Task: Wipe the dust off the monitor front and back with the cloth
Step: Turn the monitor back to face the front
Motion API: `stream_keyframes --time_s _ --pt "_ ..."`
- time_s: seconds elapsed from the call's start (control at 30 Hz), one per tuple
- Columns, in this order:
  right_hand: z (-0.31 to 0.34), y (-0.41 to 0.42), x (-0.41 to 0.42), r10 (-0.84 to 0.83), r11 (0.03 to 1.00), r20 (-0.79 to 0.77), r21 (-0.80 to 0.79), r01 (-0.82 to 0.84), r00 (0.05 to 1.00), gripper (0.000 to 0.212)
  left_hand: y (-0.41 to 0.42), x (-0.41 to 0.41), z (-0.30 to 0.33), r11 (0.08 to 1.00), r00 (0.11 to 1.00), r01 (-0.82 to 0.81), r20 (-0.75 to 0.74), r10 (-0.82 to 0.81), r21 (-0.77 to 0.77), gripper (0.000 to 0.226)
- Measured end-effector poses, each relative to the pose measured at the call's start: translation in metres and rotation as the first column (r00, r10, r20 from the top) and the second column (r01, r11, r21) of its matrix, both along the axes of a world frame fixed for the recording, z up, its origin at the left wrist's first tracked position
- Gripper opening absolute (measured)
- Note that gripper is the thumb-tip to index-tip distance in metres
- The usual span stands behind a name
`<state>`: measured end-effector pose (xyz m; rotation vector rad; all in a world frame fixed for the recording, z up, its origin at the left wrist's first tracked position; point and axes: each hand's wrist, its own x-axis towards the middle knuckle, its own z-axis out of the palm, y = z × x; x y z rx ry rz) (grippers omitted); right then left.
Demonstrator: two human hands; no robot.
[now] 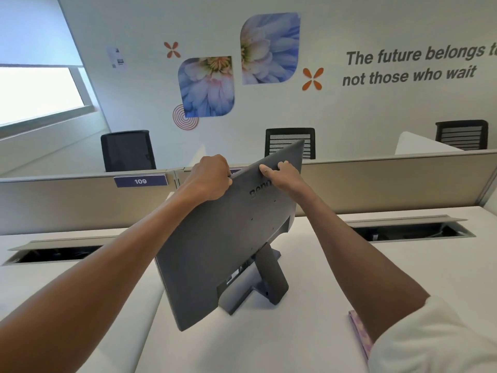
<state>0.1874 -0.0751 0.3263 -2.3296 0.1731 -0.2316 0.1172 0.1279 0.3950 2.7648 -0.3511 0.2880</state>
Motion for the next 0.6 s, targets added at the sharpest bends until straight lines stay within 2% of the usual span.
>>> stream_keyframes --time_s 0.2,0.37,0.6 --pt "0.0 0.0 0.004 0.075 0.995 0.026 0.059 -0.076 0.997 0.049 -0.003 -0.004 0.01 0.998 0.996 0.016 -0.089 -0.021 -0.053 0.019" --pt "0.004 -0.008 0.004 0.152 0.976 0.014 0.155 -0.152 0.988 0.041 -0.012 -0.011 0.013 0.985 0.985 0.021 -0.165 -0.05 -0.174 0.016" --pt "0.007 -0.014 0.011 0.27 0.941 0.023 0.206 -0.268 0.963 0.04 -0.012 -0.018 0.013 0.951 0.967 0.009 -0.241 -0.087 -0.31 0.017"
